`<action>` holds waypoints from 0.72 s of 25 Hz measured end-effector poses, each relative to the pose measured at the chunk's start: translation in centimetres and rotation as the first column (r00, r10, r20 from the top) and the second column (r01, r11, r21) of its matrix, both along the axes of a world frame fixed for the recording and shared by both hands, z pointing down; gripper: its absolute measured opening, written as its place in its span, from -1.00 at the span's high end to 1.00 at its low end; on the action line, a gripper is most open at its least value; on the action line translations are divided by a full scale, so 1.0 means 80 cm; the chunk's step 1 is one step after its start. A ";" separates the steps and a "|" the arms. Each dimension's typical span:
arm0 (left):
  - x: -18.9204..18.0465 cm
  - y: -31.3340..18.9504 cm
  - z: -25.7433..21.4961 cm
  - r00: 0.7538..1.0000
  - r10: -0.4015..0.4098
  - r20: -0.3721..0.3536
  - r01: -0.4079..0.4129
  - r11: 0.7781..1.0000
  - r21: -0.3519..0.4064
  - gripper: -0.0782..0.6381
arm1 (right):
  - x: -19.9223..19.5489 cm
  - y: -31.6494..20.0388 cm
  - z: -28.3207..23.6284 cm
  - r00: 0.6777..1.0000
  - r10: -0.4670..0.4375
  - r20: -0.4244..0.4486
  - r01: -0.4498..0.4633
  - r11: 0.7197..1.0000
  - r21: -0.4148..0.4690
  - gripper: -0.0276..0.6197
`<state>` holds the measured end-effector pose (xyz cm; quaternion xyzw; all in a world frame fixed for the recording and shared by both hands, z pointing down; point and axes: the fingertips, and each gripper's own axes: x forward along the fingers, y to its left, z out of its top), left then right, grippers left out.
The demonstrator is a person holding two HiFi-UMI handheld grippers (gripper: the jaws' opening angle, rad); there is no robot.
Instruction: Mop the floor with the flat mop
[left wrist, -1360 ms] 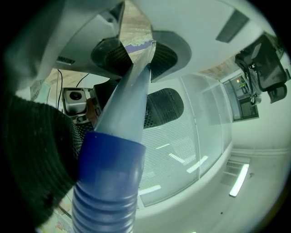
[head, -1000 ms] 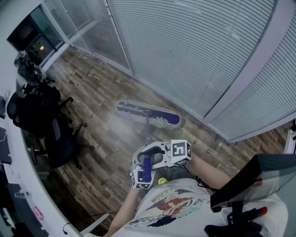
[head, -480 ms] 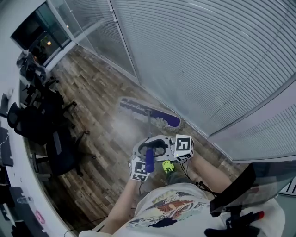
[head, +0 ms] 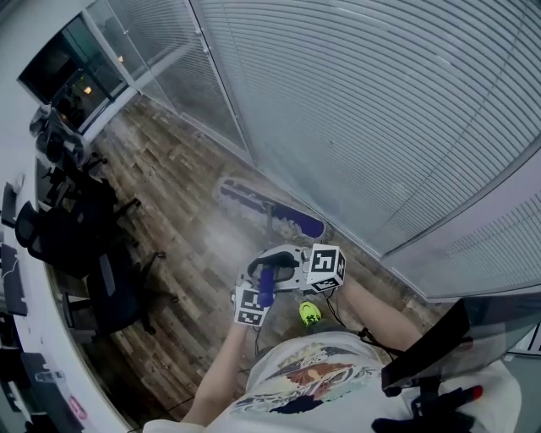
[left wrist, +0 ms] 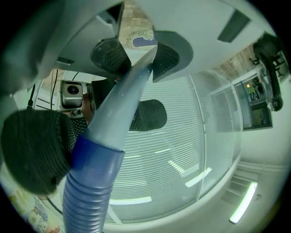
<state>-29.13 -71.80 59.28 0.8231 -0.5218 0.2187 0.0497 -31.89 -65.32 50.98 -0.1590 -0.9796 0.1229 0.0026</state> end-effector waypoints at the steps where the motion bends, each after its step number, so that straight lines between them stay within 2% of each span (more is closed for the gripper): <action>1: -0.002 0.013 0.002 1.000 -0.007 -0.006 0.007 1.000 -0.005 0.42 | -0.003 0.013 0.003 1.000 -0.007 -0.015 0.007 1.000 0.010 0.13; 5: -0.001 0.071 0.002 1.000 0.015 0.019 -0.015 1.000 -0.001 0.42 | -0.005 0.073 0.007 0.999 -0.014 -0.048 0.016 1.000 0.027 0.13; 10: 0.012 0.158 -0.007 0.998 0.052 0.026 -0.052 0.999 0.011 0.42 | 0.005 0.160 -0.002 0.999 0.014 -0.040 -0.014 1.000 0.012 0.13; 18: 0.050 0.376 0.018 0.991 0.133 0.033 -0.134 0.991 0.022 0.42 | 0.038 0.374 0.016 0.994 0.095 -0.053 -0.094 0.995 0.016 0.13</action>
